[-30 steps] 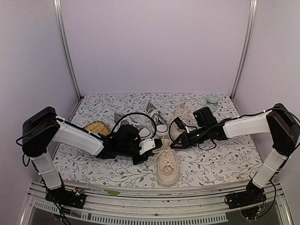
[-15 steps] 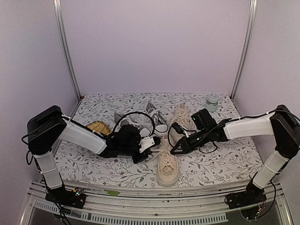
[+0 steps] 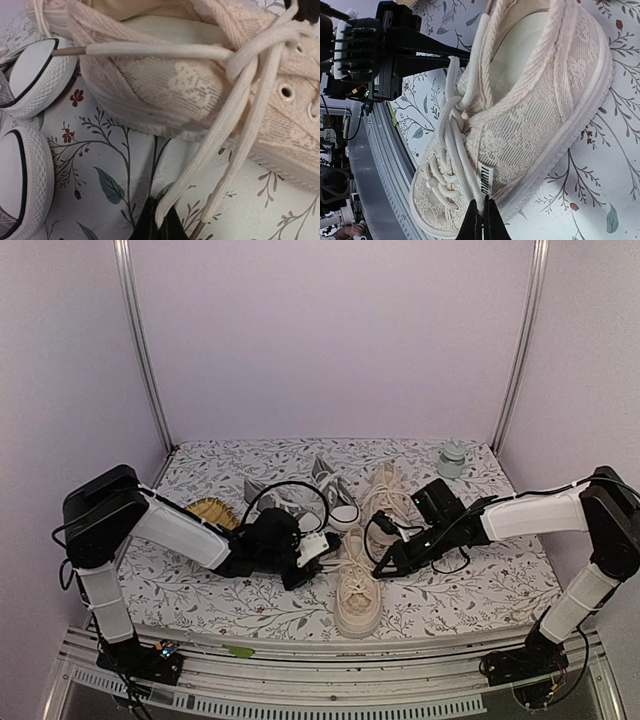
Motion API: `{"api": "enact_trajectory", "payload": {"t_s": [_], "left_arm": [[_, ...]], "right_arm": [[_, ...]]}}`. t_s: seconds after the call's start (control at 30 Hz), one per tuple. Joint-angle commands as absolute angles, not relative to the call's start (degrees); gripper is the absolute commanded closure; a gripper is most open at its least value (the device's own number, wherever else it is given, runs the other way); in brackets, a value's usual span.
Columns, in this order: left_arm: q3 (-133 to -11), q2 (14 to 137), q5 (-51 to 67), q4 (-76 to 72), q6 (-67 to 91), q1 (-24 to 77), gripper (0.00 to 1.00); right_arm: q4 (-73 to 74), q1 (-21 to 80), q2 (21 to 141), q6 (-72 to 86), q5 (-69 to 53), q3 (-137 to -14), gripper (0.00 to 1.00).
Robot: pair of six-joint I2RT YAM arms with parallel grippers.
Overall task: Tie the shoes
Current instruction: Pull the loops with the shoelace from the shoe.
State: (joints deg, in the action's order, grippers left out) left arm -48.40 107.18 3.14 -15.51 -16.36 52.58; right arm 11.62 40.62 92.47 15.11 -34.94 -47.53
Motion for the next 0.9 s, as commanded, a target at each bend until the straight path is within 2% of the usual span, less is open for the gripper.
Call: {"api": "enact_trajectory", "payload": {"t_s": [0.0, 0.47, 0.87], "left_arm": [[-49.05, 109.45, 1.84, -15.03, -15.66, 51.01, 1.00], [-48.42, 109.95, 4.72, -13.95, -12.93, 50.50, 1.00], [-47.07, 109.87, 11.83, -12.69, -9.62, 52.47, 1.00]], "right_arm": [[14.15, 40.90, 91.31, 13.66, -32.37, -46.12, 0.99], [15.26, 40.83, 91.51, 12.33, -29.92, -43.65, 0.99], [14.64, 39.09, 93.08, 11.38, -28.12, -42.67, 0.99]]}}
